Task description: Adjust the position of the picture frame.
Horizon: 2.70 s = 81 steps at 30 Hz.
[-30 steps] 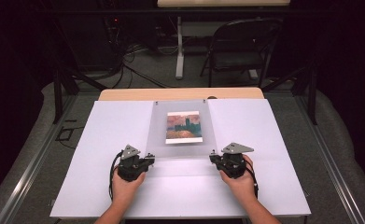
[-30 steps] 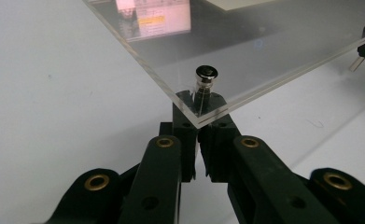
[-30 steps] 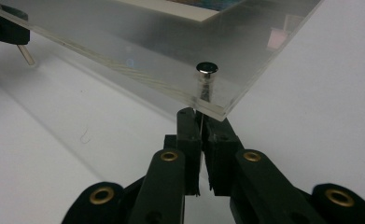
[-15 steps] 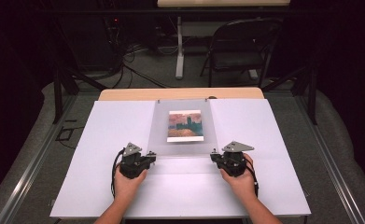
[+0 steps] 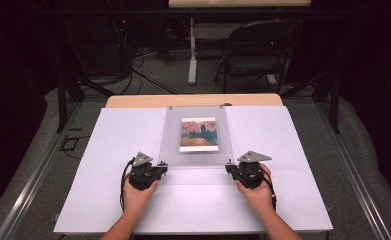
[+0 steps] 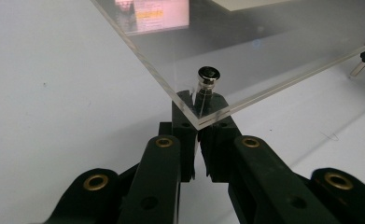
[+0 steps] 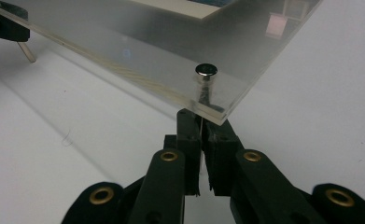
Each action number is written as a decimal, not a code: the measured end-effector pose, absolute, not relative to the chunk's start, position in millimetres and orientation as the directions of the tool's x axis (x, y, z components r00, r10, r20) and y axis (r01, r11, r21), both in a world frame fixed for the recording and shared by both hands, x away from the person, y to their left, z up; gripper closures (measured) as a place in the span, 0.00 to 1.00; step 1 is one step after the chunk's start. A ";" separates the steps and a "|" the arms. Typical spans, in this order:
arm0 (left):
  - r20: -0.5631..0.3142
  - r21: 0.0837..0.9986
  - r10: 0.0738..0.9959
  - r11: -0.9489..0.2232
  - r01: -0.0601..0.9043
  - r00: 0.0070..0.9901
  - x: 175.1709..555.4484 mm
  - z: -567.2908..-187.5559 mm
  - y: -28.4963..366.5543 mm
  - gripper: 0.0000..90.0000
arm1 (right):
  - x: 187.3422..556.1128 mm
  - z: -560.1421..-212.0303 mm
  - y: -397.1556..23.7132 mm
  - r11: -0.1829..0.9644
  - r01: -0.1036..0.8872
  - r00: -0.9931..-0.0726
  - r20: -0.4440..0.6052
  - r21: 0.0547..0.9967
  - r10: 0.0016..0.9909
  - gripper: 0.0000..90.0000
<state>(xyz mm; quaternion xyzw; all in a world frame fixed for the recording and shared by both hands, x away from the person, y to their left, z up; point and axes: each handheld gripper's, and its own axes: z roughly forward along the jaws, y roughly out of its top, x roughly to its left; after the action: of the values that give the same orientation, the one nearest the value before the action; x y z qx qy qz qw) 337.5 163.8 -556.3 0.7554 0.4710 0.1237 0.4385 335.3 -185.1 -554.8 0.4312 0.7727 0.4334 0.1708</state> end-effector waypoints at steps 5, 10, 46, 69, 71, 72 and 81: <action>-0.231 0.781 0.819 -0.167 0.602 0.526 337.3 -556.9 163.7 0.94 | 335.8 -555.8 -185.2 0.250 0.521 -0.570 0.115 0.816 0.814 0.95; -0.238 0.781 0.816 -0.162 0.603 0.527 337.5 -557.8 164.3 0.94 | 336.5 -558.2 -185.9 0.249 0.530 -0.569 0.122 0.810 0.813 0.95; -0.200 0.799 0.820 -0.181 0.574 0.536 326.2 -555.8 159.4 0.48 | 327.6 -558.4 -189.4 0.263 0.492 -0.578 0.086 0.830 0.812 0.53; -0.256 0.791 0.806 -0.143 0.595 0.534 309.5 -544.7 177.8 0.41 | 308.8 -550.5 -192.4 0.329 0.496 -0.590 0.034 0.804 0.806 0.48; -0.266 0.787 0.805 -0.137 0.602 0.531 307.5 -544.0 180.7 0.42 | 304.6 -548.1 -194.0 0.336 0.502 -0.593 0.034 0.797 0.805 0.48; -0.267 0.782 0.801 -0.145 0.607 0.536 306.4 -543.2 182.2 0.42 | 302.4 -546.9 -194.7 0.337 0.497 -0.597 0.033 0.799 0.801 0.48; -0.265 0.790 0.798 -0.144 0.597 0.542 285.8 -536.7 200.6 0.44 | 280.6 -534.3 -202.1 0.341 0.485 -0.609 0.032 0.805 0.793 0.48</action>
<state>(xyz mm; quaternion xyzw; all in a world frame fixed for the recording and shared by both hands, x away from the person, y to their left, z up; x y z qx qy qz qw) 285.8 200.6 -536.7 0.7483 0.4658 0.1093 0.4595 280.6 -202.1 -534.3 0.4008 0.7971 0.4112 0.1868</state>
